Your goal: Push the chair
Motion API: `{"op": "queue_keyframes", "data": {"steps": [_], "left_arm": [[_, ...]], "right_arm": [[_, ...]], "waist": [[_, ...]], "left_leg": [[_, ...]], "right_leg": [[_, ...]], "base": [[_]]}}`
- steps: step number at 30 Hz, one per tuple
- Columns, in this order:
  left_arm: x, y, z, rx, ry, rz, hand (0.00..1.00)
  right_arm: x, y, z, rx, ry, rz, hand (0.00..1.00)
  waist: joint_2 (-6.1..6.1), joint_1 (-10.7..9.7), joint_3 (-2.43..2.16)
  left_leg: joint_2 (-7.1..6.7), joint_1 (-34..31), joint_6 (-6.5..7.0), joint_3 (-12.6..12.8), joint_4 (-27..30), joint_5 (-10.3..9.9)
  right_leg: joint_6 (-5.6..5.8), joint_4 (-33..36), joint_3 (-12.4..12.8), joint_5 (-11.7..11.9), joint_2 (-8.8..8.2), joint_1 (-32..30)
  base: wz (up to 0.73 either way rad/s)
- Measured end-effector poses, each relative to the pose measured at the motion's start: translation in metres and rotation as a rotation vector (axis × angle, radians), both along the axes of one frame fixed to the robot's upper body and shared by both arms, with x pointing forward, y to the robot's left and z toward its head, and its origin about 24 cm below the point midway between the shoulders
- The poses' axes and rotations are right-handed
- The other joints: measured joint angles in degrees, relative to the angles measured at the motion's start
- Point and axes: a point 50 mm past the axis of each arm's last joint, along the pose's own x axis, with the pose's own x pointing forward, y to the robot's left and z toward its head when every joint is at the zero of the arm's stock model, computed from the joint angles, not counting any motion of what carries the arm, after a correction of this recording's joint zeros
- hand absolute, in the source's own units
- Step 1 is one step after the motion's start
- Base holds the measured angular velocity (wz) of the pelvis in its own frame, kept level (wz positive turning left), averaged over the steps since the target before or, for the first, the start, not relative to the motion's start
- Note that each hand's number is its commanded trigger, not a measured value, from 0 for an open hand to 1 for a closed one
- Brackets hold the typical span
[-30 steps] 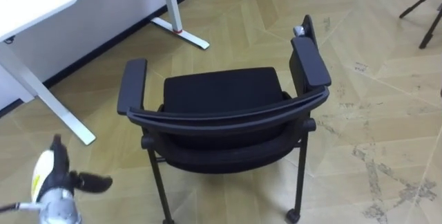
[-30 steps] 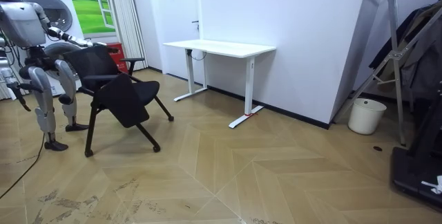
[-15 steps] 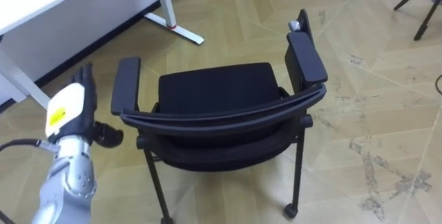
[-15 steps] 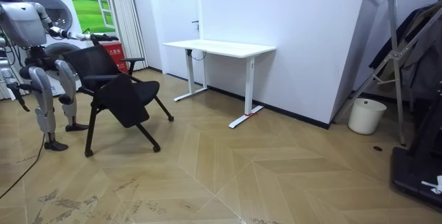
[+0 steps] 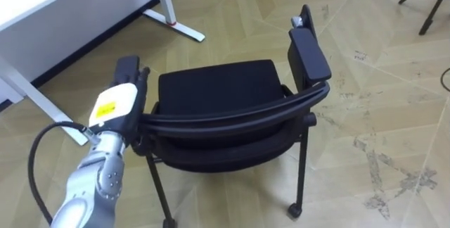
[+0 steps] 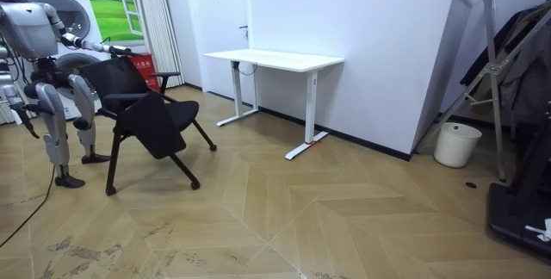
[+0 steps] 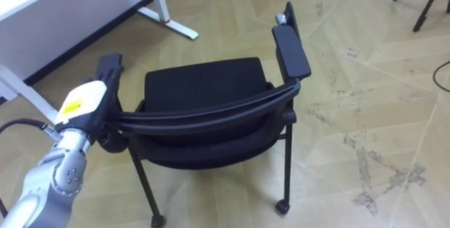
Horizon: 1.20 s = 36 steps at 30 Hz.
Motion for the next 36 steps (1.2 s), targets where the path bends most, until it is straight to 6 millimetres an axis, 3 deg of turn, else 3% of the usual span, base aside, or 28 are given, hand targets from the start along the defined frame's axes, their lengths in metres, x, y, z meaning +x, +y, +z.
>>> {"op": "queue_keyframes", "data": {"steps": [10,14,19,26,36], "left_arm": [[0.003,-0.014,0.015,-0.012,0.093,-0.093,0.00],[0.001,-0.026,0.027,-0.006,0.080,-0.171,0.00],[-0.002,-0.035,0.024,-0.005,0.132,-0.225,0.00],[-0.003,-0.035,0.022,0.004,0.207,-0.245,0.00],[-0.002,-0.029,0.016,0.016,0.246,-0.209,0.00]], "right_arm": [[0.000,-0.001,0.000,0.004,0.005,-0.017,0.00],[-0.004,-0.006,0.001,-0.003,0.020,-0.039,0.00],[-0.006,-0.007,0.001,-0.010,0.022,-0.053,0.00],[0.003,-0.005,0.001,-0.002,-0.001,-0.072,0.00],[0.005,-0.004,0.001,-0.016,0.004,-0.071,0.00]], "waist": [[0.59,-0.8,0.21],[1.72,-1.0,0.17],[2.17,-1.3,0.21],[0.87,-2.5,1.13],[0.70,-4.6,0.81]], "left_leg": [[-0.02,-1.4,0.00,-0.2,0.9,0.0],[-0.04,-1.7,0.01,-0.3,0.8,0.0],[-0.08,-1.6,0.00,-0.3,0.8,0.0],[-0.12,-1.1,0.00,-0.3,0.5,0.0],[-0.19,-0.9,0.00,-0.2,0.8,0.0]], "right_leg": [[-0.09,0.1,0.1,-0.1,-0.05,-0.8],[-0.11,-0.1,0.1,-0.2,-0.07,-1.0],[-0.13,-0.2,0.2,-0.4,-0.08,-0.8],[-0.09,-0.1,1.0,-0.5,-0.07,-0.7],[-0.11,0.1,1.2,-0.5,-0.08,-0.8]], "base": [[0.01],[0.00],[0.00],[0.00],[-0.01]]}}
